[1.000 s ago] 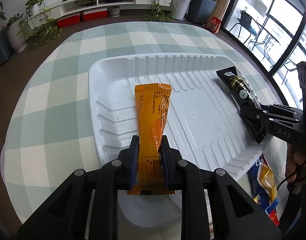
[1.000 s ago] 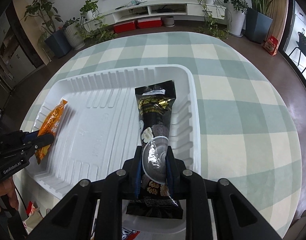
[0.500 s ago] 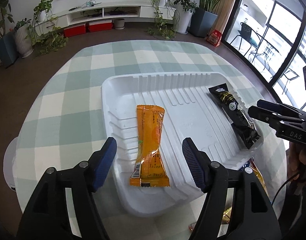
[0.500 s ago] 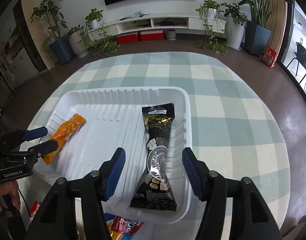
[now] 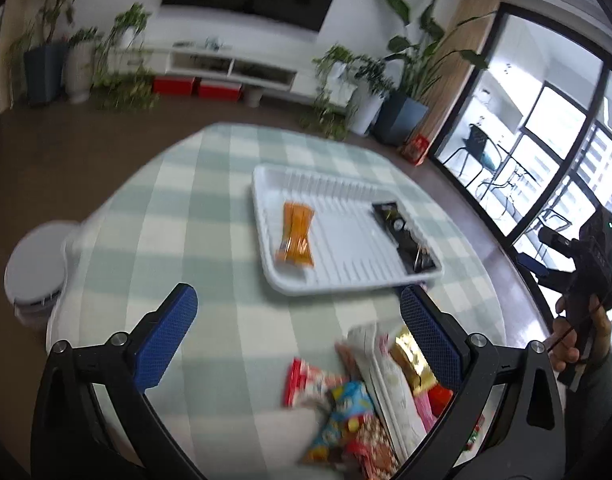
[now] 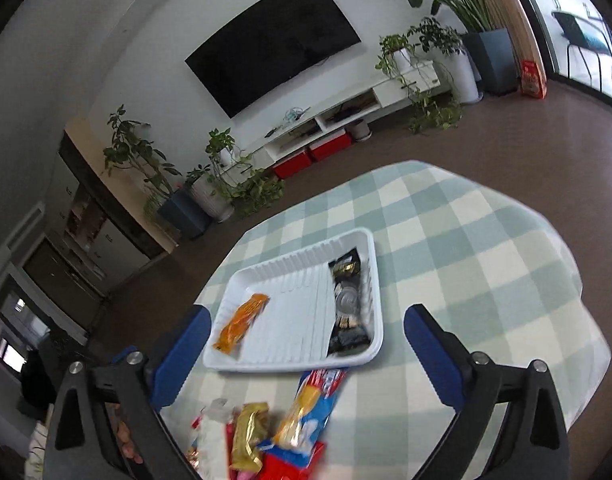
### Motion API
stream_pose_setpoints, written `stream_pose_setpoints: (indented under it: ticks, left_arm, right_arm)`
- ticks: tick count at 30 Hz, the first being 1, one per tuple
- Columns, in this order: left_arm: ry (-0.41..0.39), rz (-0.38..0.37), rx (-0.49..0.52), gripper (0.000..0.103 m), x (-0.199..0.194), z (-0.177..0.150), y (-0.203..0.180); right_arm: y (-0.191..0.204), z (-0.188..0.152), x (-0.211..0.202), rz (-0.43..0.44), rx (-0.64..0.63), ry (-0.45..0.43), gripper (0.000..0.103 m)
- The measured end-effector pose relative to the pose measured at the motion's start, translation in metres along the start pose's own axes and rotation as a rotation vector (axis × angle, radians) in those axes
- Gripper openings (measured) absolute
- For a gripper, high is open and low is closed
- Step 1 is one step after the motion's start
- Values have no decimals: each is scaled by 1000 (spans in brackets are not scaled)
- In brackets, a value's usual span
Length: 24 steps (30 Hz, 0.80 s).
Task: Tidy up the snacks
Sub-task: 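Move both tools back toward the snack pile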
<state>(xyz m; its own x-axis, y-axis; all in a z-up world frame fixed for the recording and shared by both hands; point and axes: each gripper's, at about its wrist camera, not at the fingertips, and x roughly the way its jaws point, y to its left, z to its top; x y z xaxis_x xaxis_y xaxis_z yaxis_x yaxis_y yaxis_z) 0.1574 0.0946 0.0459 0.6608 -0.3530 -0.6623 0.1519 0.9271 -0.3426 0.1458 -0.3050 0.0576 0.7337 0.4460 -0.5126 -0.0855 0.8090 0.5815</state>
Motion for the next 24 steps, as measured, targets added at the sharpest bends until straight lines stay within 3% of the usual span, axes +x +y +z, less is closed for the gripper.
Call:
stream_pose_setpoints:
  ticks: [2,4,8,11,16,18,21,24]
  left_arm:
    - [-20,-19,-99,103,-17,-24,10]
    - [-23,-23,-135,103,-30,-50,10]
    - [43,-13,-68,103,-35,-95,-13]
    - [70,4,-18,103,-35,-115,-32]
    - [77,3,51,101,-28,-126,-57]
    - [82,2,72,96,-24,-128,-63]
    - [110,8,80,78,-15,-129,-65]
    - [127,7,89,74,-9,-132,-67]
  right_arm:
    - [-9,-24,-13,9,67,24,99]
    - [-12,-48,-21,28,95,51,97]
    - [-8,-102,-29,-43,67,103,97]
    - [-11,-133,-25,-49,108,180,97]
    - [0,-152,-18,-84,54,223,97]
    - [7,-152,-19,-98,15,209,97]
    - [10,-152,-19,-124,-14,190,96]
    - [7,-156,-20,-121,1,187,90]
